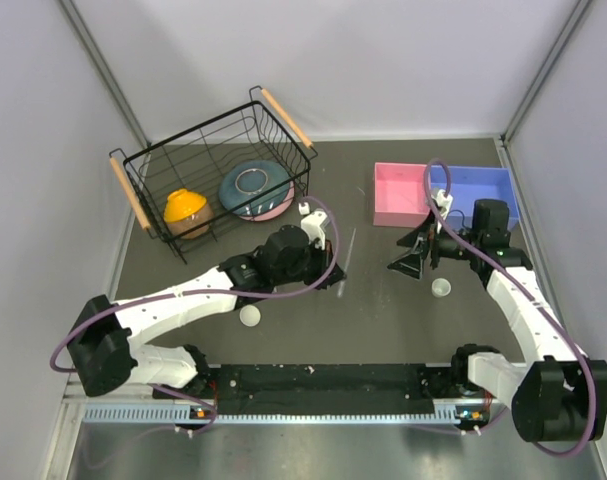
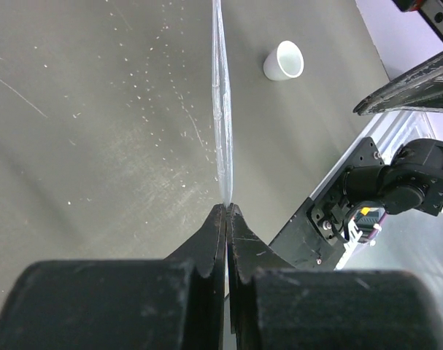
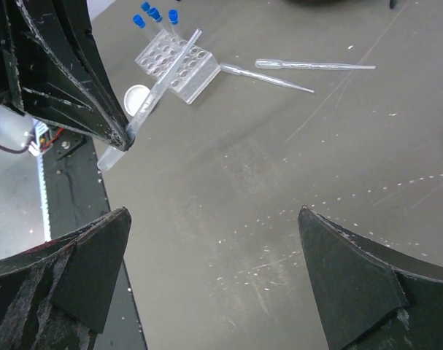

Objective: Organize the chemistry lab equipment

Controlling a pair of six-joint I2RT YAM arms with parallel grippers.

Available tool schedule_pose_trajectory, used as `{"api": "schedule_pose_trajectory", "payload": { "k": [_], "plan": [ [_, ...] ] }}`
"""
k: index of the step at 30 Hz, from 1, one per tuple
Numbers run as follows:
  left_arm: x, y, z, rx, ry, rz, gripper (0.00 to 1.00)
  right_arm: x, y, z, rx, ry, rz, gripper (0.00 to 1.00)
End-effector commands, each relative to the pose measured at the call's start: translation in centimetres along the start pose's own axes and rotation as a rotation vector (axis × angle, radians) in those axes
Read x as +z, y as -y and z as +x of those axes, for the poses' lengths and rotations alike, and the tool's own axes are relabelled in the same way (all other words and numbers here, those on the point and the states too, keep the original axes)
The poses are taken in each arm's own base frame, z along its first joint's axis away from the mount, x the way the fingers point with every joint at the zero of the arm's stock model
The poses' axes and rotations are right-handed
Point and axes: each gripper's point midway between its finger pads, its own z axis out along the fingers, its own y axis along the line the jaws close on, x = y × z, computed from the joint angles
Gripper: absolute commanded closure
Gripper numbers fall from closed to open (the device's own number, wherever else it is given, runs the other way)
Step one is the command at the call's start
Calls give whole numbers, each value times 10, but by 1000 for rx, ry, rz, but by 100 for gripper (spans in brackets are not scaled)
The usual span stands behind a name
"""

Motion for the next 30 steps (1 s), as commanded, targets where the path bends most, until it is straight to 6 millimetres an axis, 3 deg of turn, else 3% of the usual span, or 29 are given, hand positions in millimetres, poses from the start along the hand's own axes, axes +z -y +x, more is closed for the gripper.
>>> {"api": "schedule_pose_trajectory", "payload": {
  "k": [1, 30],
  "plan": [
    [-4, 19, -15, 1, 77, 69, 100, 0, -6, -20, -27, 44, -67, 1],
    [13, 58, -26, 12, 128, 162, 100, 11, -8, -23, 198, 76, -130, 1]
  ]
}}
